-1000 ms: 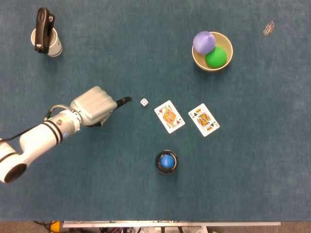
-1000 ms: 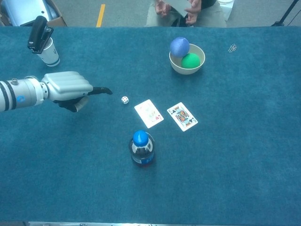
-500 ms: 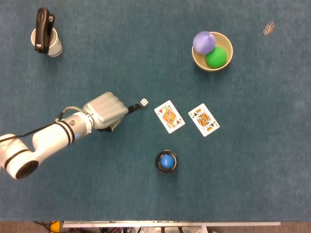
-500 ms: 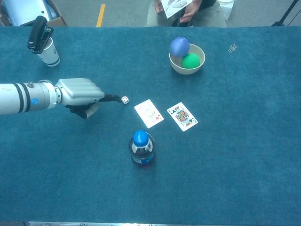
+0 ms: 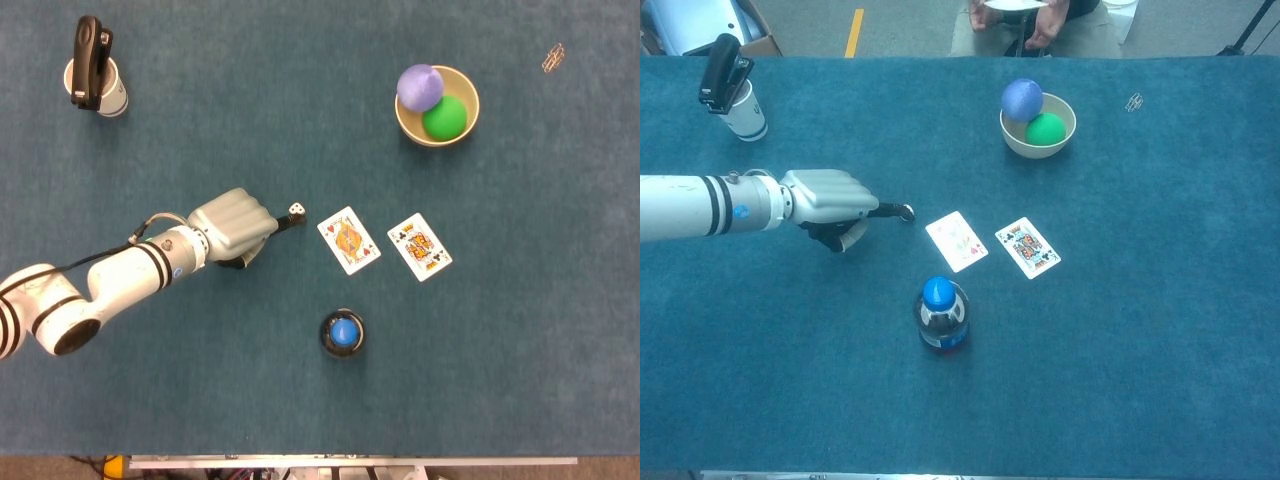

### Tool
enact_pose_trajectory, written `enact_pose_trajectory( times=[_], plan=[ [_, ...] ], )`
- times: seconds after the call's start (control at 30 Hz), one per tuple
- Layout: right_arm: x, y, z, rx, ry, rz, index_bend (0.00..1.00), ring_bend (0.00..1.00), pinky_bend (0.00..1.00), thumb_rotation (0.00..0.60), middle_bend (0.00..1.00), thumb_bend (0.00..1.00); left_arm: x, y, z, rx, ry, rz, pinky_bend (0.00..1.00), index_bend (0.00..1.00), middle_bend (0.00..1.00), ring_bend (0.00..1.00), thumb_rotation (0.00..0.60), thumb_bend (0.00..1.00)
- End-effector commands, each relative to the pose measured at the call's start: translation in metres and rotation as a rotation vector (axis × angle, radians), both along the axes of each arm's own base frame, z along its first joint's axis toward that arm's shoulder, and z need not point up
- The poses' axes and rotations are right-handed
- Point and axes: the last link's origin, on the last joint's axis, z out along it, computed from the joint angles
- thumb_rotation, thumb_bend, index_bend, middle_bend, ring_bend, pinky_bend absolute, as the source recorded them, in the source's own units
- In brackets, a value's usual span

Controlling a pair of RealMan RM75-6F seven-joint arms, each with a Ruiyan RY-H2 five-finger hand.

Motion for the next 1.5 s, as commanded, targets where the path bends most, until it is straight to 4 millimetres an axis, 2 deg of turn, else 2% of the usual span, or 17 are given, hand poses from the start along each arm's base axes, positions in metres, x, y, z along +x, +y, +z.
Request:
enact_pose_trajectory(
  times=[0.03,0.27,0.67,0.9,1.2,1.5],
  plan=[
    [0.000,0.000,0.001,-0.003,0.000,-0.001,0.34,0.25,0.33,0.600,0.37,0.30,-0.001,0.002,-0.002,-0.003,0.003,0.010,0.98,0.00,1.00,1.00,0.600,0.99],
    [0.000,0.002,0.002,-0.009,0.000,-0.001,0.34,0.25,0.33,0.600,0.37,0.30,-0.004,0.006,-0.002,0.004,0.003,0.028,0.98,0.00,1.00,1.00,0.600,0.99],
    [0.002,0.001,-0.001,-0.006,-0.001,0.000,0.34,0.25,0.33,0.600,0.37,0.30,-0.018,0.011,0.018,0.035,0.039,0.042,0.98,0.00,1.00,1.00,0.600,0.99],
    [0.003,0.002,-0.002,-0.007,-0.001,0.002,0.34,0.25,0.33,0.600,0.37,0.30,-0.018,0.011,0.026,0.046,0.038,0.049,0.98,0.00,1.00,1.00,0.600,0.99],
    [0.002,0.004,0.000,-0.011,-0.001,-0.001,0.34,0.25,0.33,0.600,0.37,0.30,-0.013,0.002,0.016,0.013,0.035,0.047,0.98,0.00,1.00,1.00,0.600,0.99],
    [0.000,0.005,0.002,-0.014,-0.002,-0.003,0.34,0.25,0.33,0.600,0.37,0.30,-0.001,0.007,0.013,0.021,-0.004,0.046,0.98,0.00,1.00,1.00,0.600,0.99]
  ],
)
